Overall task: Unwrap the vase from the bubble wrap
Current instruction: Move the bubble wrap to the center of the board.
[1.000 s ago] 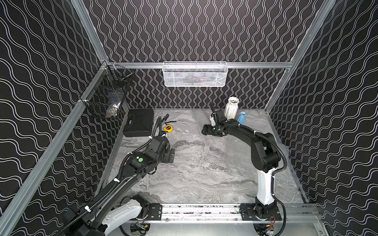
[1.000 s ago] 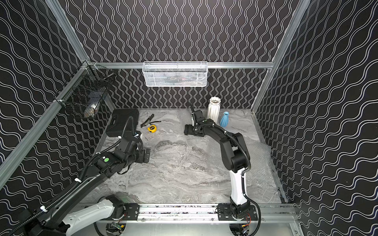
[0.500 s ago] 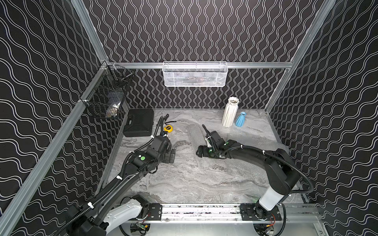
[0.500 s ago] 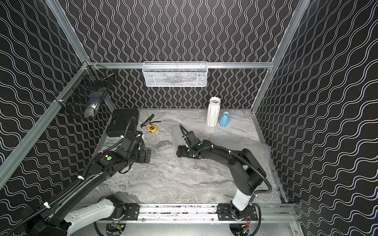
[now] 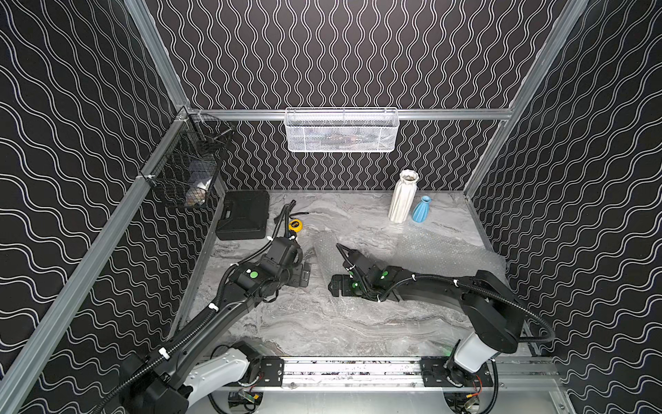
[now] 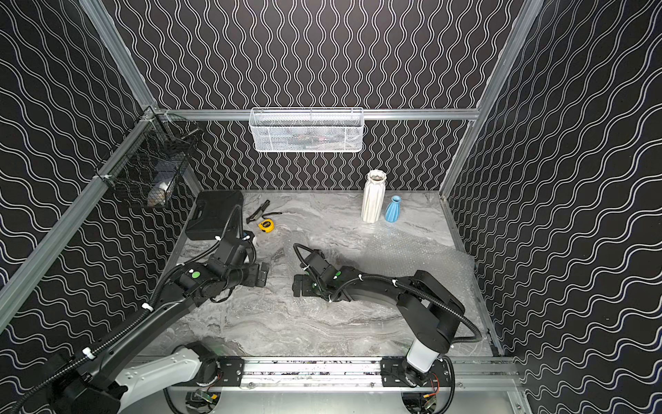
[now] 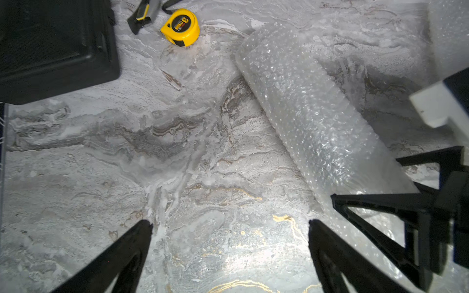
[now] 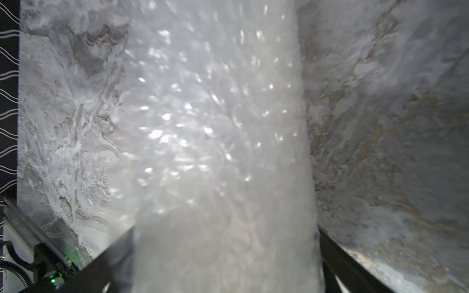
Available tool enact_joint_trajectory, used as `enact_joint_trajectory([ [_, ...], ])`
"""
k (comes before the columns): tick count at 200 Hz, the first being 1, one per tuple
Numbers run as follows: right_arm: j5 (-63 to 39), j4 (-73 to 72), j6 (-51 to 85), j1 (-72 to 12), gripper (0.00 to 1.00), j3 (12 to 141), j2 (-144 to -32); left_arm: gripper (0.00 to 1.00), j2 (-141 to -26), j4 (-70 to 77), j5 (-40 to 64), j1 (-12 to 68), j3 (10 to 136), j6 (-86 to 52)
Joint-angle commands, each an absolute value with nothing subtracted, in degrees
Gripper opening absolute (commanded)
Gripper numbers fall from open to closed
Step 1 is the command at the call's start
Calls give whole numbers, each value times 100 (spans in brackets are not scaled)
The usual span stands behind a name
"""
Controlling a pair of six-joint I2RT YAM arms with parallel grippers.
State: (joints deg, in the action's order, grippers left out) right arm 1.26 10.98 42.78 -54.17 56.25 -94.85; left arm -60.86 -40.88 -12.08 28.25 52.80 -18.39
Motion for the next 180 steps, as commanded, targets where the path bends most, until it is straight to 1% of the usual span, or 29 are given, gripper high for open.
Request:
enact_joint_trajectory([
  [1, 283, 1207, 4145, -5434, 99, 5683, -9231, 99, -6207, -3685, -689, 2804, 5179, -2369],
  [31, 273, 1451, 3878, -5434, 99, 5737, -8845, 99, -6592, -2737, 52, 2665, 4735, -3056],
  [68, 442, 1698, 3557, -5427, 99, 5824, -8552, 99, -7299, -1968, 790, 2421, 4552, -3454],
  [88, 566, 1967, 3388, -5394, 99, 6033, -8640, 97, -7611, -1641, 1070, 2404, 4492, -3557],
  [114, 425, 2278, 3205, -5253, 97, 6351, -8831, 91, -7928, -1362, 1341, 2413, 4534, -3495],
  [135, 92, 2337, 3056, -5009, 91, 6446, -8924, 89, -8119, -1192, 1557, 2408, 4602, -3472],
  [157, -427, 2311, 3023, -4621, 80, 6415, -8982, 87, -8250, -1085, 1709, 2411, 4682, -3458],
  [180, -861, 2204, 2997, -4261, 73, 6268, -8987, 85, -8392, -970, 1869, 2409, 4785, -3428],
])
